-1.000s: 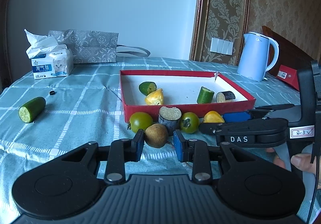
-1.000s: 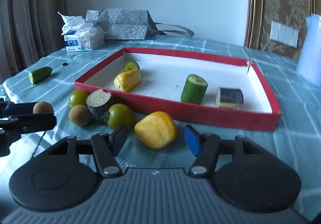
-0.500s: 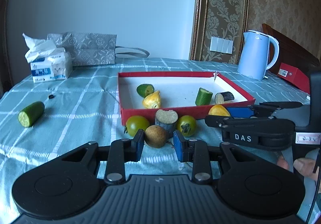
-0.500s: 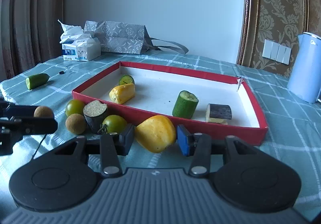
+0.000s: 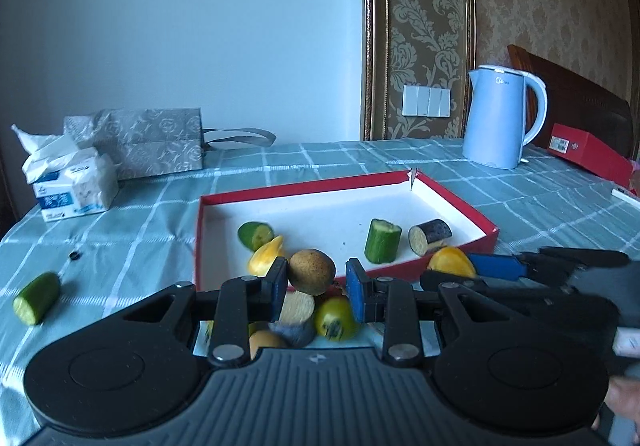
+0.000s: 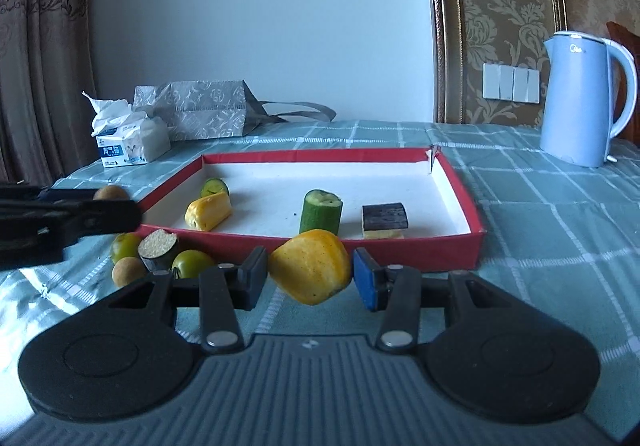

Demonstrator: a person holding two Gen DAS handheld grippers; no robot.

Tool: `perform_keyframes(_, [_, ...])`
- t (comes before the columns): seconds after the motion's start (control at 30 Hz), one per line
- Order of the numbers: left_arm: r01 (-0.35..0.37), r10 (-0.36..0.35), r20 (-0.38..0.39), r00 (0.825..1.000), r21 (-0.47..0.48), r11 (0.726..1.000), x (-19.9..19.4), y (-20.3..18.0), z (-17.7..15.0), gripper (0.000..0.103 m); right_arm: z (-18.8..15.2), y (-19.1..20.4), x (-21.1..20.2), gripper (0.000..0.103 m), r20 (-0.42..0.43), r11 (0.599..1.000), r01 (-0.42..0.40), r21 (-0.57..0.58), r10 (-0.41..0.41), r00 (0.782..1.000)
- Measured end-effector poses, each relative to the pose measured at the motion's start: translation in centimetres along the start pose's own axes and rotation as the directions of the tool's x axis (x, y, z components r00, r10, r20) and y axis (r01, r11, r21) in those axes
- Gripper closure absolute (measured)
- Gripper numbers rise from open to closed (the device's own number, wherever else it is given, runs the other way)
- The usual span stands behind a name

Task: Organize fruits
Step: 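Carry brown fruit into red tray and open left tool while right tool holds yellow pepper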

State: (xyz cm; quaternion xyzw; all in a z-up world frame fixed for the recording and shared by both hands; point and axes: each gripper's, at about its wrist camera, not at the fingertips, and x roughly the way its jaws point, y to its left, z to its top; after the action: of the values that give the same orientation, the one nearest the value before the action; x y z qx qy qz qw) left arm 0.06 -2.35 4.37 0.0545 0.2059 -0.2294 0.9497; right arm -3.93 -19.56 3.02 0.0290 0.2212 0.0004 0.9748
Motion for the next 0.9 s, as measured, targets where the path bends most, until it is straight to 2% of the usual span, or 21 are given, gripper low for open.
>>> perform_keyframes(0.23, [-0.031, 0.032, -0.015, 0.999, 0.018, 0.999, 4.7, -0.7, 2.4, 0.072, 0.0, 0.0, -0.2, 0.059, 0.018, 1.0, 0.017, -0.007, -0.017, 1.0])
perform_keyframes(0.5, [-0.071, 0.07, -0.096, 0.993, -0.001, 0.998, 10.7, -1.2, 3.9, 0.072, 0.0, -0.1, -0.2, 0.059, 0.018, 1.0, 0.014, -0.003, -0.014, 1.0])
perform_keyframes(0.73, [-0.135, 0.135, -0.162, 0.978, 0.01, 0.991, 13.8, -1.3, 3.8, 0.072, 0.0, -0.3, -0.1, 0.059, 0.009, 1.0, 0.001, 0.01, -0.001, 1.0])
perform_keyframes(0.9, [-0.152, 0.153, -0.201, 0.968, 0.019, 0.988, 15.4, -1.6, 3.0, 0.072, 0.0, -0.6, 0.2, 0.059, -0.006, 0.999, -0.007, 0.032, 0.007, 1.0])
